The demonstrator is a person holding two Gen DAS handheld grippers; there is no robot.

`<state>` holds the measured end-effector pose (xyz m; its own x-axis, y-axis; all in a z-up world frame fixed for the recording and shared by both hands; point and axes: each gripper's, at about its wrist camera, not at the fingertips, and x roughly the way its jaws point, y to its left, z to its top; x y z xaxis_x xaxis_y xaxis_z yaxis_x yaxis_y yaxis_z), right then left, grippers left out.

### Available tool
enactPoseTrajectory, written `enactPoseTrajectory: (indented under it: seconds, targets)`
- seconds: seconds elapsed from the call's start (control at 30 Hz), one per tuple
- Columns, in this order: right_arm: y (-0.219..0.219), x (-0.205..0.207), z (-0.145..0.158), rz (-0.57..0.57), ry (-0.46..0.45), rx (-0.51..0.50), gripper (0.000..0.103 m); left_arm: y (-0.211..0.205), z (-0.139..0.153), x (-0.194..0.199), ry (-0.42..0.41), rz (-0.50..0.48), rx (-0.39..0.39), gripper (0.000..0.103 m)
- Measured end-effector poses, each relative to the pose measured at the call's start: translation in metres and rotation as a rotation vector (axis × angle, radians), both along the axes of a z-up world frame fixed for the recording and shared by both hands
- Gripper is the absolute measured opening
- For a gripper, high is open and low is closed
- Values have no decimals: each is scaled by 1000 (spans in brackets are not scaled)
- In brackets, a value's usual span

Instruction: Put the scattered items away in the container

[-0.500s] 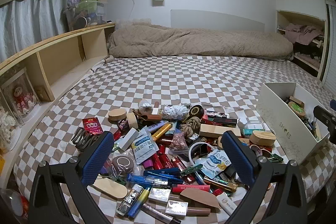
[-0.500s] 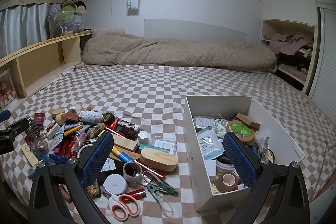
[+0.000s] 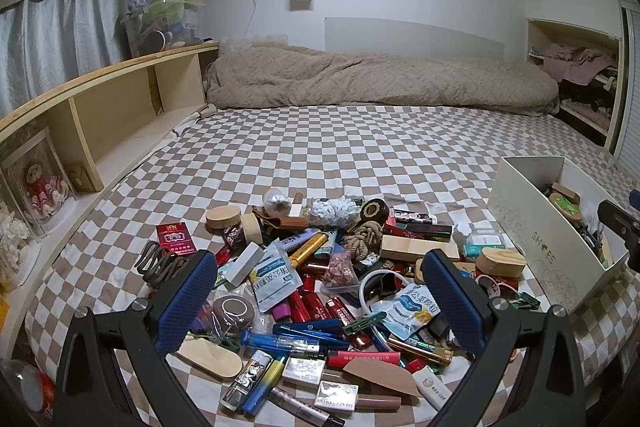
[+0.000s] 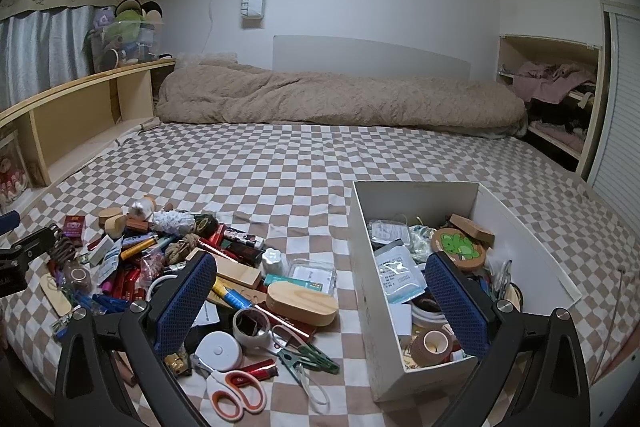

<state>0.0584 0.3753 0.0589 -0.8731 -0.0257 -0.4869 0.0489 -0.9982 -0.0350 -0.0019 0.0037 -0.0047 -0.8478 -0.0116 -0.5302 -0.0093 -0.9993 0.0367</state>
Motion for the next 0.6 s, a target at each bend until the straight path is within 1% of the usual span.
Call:
enactPoseTrajectory:
  seconds: [0.43,0.53,0.6]
  targets:
    - [2,-3,-5,-7,-9,-1,103,-5,-6,-3,-21,4,14,103]
    - [5,-3,-5,-21,13,-8,103,-10,-5,-4,-20,16,19,103]
    - [9,-3,-5,-37,38,-32,103,-15,-4,-4,-15,33,22,103]
